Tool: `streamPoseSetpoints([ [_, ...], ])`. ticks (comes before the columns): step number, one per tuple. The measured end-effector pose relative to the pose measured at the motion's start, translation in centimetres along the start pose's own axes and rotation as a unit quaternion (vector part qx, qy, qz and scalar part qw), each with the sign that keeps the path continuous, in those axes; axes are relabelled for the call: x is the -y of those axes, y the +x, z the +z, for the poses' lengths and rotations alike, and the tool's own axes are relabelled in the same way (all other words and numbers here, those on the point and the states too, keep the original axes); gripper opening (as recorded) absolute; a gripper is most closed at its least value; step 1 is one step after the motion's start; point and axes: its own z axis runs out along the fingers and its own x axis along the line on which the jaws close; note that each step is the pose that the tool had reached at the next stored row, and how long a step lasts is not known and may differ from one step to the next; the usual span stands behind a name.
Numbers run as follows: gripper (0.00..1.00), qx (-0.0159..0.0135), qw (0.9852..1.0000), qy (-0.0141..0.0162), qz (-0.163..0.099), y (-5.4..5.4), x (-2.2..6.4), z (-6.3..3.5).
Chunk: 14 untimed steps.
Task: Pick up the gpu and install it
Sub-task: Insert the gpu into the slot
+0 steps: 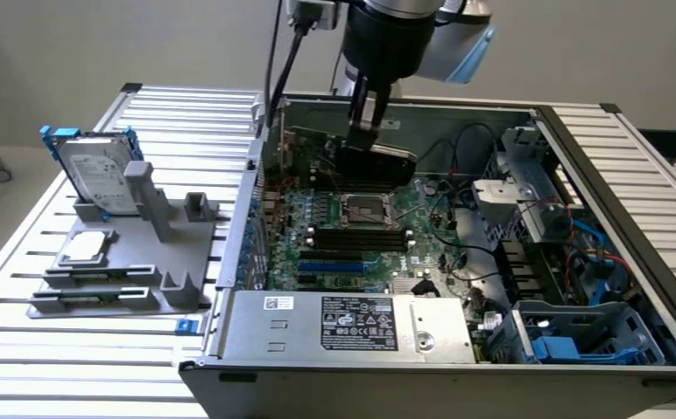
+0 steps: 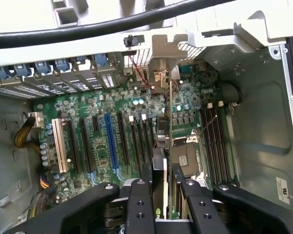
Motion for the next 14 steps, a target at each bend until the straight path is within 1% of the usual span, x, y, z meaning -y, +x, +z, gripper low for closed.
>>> streamPoseSetpoints([
  [2, 0.27, -0.0009, 1.0, -0.001, -0.007, -0.1, 0.06, -0.71],
  [3, 0.27, -0.0015, 0.9999, -0.0016, -0.012, -0.12, 0.1, -0.85],
  [4, 0.27, -0.0021, 0.9998, -0.0022, -0.018, -0.12, 0.12, -0.85],
  [6, 0.27, -0.0045, 0.9994, -0.0041, -0.035, -0.12, 0.12, -0.86],
  [10, 0.27, -0.0084, 0.9979, -0.0071, -0.064, -0.1, 0.13, -0.8],
  [13, 0.27, -0.011, 0.9973, -0.0081, -0.073, 0.03, 0.16, -0.76],
  [14, 0.27, -0.0113, 0.9972, -0.0081, -0.073, 0.17, 0.19, -0.74],
])
